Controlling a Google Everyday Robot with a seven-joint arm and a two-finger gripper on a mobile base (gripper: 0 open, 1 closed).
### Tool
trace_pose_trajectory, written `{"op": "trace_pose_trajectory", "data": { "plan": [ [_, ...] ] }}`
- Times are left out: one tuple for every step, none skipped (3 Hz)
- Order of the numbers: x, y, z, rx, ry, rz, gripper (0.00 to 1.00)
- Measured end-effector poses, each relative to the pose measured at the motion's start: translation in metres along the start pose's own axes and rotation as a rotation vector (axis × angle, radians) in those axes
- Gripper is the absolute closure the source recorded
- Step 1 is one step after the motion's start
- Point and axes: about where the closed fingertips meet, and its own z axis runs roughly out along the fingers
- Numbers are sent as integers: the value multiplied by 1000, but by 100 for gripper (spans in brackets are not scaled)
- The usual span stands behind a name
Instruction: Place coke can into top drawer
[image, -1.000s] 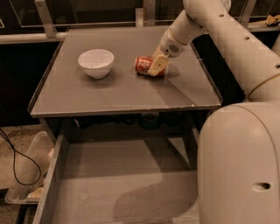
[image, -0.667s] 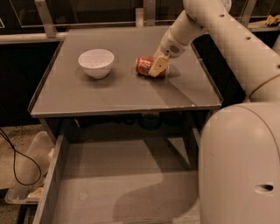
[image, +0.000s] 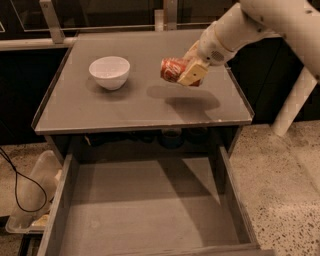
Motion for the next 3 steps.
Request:
{"op": "trace_pose_trajectory", "data": {
  "plan": [
    [10,54,-34,0,-71,1,100],
    [26,113,-57,-8,-105,2,100],
    [48,172,-61,-22,-94,26,100]
  ]
}}
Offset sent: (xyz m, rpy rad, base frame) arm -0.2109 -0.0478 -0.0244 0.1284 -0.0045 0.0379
